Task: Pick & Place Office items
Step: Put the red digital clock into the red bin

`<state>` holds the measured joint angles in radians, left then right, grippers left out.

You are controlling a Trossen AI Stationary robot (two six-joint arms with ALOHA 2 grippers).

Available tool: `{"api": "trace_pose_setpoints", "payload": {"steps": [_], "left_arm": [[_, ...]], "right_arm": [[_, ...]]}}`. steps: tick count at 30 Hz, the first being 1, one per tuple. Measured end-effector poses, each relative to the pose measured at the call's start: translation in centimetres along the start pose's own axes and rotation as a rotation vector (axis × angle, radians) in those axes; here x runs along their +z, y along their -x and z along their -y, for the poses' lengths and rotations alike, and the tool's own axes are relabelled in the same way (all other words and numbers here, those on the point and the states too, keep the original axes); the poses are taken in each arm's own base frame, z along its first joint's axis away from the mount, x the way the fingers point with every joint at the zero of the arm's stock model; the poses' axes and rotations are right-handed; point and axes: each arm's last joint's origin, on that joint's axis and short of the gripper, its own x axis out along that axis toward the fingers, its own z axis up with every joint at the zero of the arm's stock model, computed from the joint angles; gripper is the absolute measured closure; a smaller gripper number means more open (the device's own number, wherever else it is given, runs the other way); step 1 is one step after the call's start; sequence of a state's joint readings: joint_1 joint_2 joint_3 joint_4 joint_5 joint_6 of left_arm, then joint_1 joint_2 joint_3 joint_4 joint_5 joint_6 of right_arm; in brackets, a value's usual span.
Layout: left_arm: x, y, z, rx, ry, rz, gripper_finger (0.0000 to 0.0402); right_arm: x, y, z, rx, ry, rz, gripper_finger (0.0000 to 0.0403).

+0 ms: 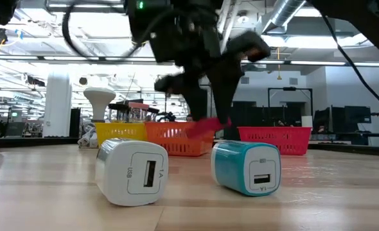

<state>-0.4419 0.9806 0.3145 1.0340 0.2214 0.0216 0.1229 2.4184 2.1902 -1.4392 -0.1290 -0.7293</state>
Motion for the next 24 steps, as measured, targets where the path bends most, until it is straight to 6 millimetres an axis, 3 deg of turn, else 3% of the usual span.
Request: {"api": "trace_pose_setpoints", "payload": {"steps": [12, 18, 24], "left_arm": [[0.0, 0.0, 0.0, 0.000, -0.001, 0.004, 0.0128], [0.0, 0.0, 0.0, -0.001, -0.001, 0.004, 0.0128], [0.0, 0.0, 0.0, -0.001, -0.001, 0.003, 0.0128]], "right_arm": [[-2.0, 6.5, -2.5, -0.117, -0.231, 0.022, 0.0262], [-4.9, 9.0, -3.1, -0.115, -0.416, 0.023, 0.0263], [-9.8, 10.4, -3.8, -0.133, -0.568, -0.017, 0.0259]]}}
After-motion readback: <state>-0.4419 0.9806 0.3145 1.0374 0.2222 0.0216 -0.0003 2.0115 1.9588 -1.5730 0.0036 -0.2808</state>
